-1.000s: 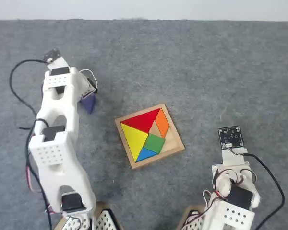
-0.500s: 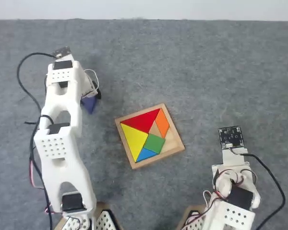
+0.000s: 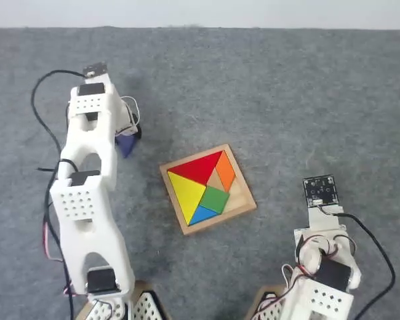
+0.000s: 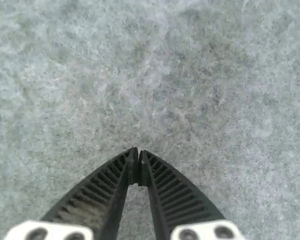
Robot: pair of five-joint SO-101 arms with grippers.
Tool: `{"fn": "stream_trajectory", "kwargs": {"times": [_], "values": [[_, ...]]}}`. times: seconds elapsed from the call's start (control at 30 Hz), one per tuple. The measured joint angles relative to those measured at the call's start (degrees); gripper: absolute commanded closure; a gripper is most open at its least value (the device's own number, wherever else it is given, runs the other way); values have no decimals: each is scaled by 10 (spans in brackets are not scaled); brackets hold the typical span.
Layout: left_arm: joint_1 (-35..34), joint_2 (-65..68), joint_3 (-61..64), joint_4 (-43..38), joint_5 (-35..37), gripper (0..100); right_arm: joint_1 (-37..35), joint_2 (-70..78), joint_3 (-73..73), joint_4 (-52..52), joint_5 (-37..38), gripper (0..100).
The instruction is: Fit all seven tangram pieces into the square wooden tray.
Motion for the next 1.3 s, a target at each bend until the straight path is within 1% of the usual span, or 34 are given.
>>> {"fn": "stream_trajectory", "kwargs": {"times": [0.17, 0.37, 0.67, 0.83, 0.97, 1.2, 1.3], "values": [[3, -7, -2, 2, -24, 890, 0, 0, 0, 0, 0, 965], [13, -8, -4, 18, -77, 856, 0, 0, 0, 0, 0, 965], [14, -3, -18, 43, -111, 848, 0, 0, 0, 0, 0, 965], [28, 10, -33, 61, -129, 848, 0, 0, 0, 0, 0, 965], [32, 47, -77, 94, -128, 832, 0, 0, 0, 0, 0, 965], [28, 118, -193, 166, -81, 756, 0, 0, 0, 0, 0, 965], [24, 154, -259, 197, -52, 746, 0, 0, 0, 0, 0, 965]]}}
